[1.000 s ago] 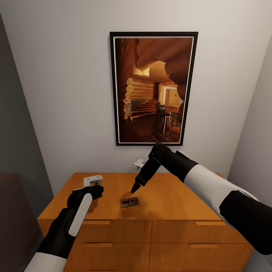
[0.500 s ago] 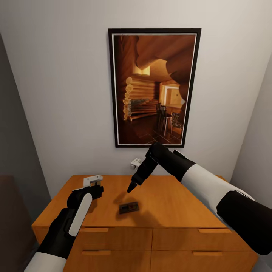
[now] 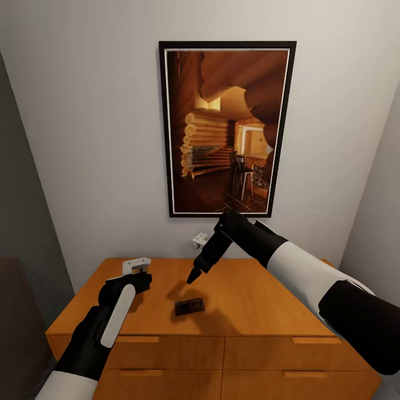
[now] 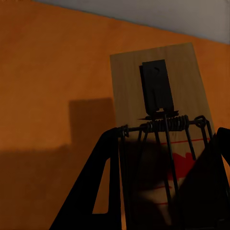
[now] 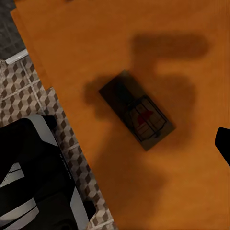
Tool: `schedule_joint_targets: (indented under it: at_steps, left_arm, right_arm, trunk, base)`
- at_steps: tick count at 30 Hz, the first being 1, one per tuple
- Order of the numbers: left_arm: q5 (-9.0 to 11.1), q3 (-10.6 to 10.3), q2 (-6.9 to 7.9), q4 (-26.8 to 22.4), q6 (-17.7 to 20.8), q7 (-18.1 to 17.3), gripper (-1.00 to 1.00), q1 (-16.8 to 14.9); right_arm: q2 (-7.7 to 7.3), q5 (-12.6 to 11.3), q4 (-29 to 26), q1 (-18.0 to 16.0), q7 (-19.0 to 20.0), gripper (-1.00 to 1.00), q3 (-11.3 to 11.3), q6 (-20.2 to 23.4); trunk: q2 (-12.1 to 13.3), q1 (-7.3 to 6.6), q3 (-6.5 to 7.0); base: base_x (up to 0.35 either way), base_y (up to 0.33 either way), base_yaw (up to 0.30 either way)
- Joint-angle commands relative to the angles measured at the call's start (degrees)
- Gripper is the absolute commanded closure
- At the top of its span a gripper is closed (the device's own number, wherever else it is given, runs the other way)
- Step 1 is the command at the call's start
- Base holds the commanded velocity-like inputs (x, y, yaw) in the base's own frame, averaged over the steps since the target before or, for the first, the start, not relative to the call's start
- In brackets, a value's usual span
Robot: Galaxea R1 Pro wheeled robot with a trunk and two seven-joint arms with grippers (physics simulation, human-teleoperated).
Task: Take the four mousetraps from the cabinet in the bathroom and place them on the bathroom floor. Make sure all four end up on the same floor surface, and ensure that at least two of them are either under or directly next to the same bathroom sink.
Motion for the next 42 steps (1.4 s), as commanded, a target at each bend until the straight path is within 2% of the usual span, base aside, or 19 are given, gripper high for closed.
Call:
schedule_joint_targets:
  at_steps: [1,6,9,25,42]
  left_arm:
    - [0.52,-0.06,0.01,-0.04,0.13,0.66,1.0,-0.05]
    - [0.52,-0.12,-0.06,-0.02,0.18,0.66,1.0,-0.05]
    - [0.52,-0.14,-0.07,-0.02,0.2,0.66,1.0,-0.05]
    - [0.42,-0.15,-0.1,-0.02,0.13,0.66,1.0,-0.05]
    - [0.41,-0.15,-0.08,0.02,0.12,0.66,1.0,-0.05]
  right_arm:
    - [0.0,0.08,0.02,-0.08,0.51,-1.0,0.1,0.37]
    - [0.13,0.28,0.21,-0.06,5.34,-1.0,0.39,0.37]
    - [0.17,0.36,0.49,-0.07,6.21,-1.0,0.5,0.37]
    - [0.17,0.32,0.77,-0.11,6.53,-1.0,-0.3,0.37]
    - [0.19,0.4,0.86,-0.1,6.06,-1.0,-0.19,0.37]
  trunk:
    - [-0.06,0.01,-0.08]
    - [-0.06,0.01,-0.08]
    - [-0.06,0.01,-0.08]
    - [-0.06,0.01,-0.08]
    - [-0.06,0.01,-0.08]
  base:
    - [0.0,0.0,0.0]
    - [0.0,0.0,0.0]
    - [0.0,0.0,0.0]
    - [0.052,0.0,0.0]
    - [0.062,0.0,0.0]
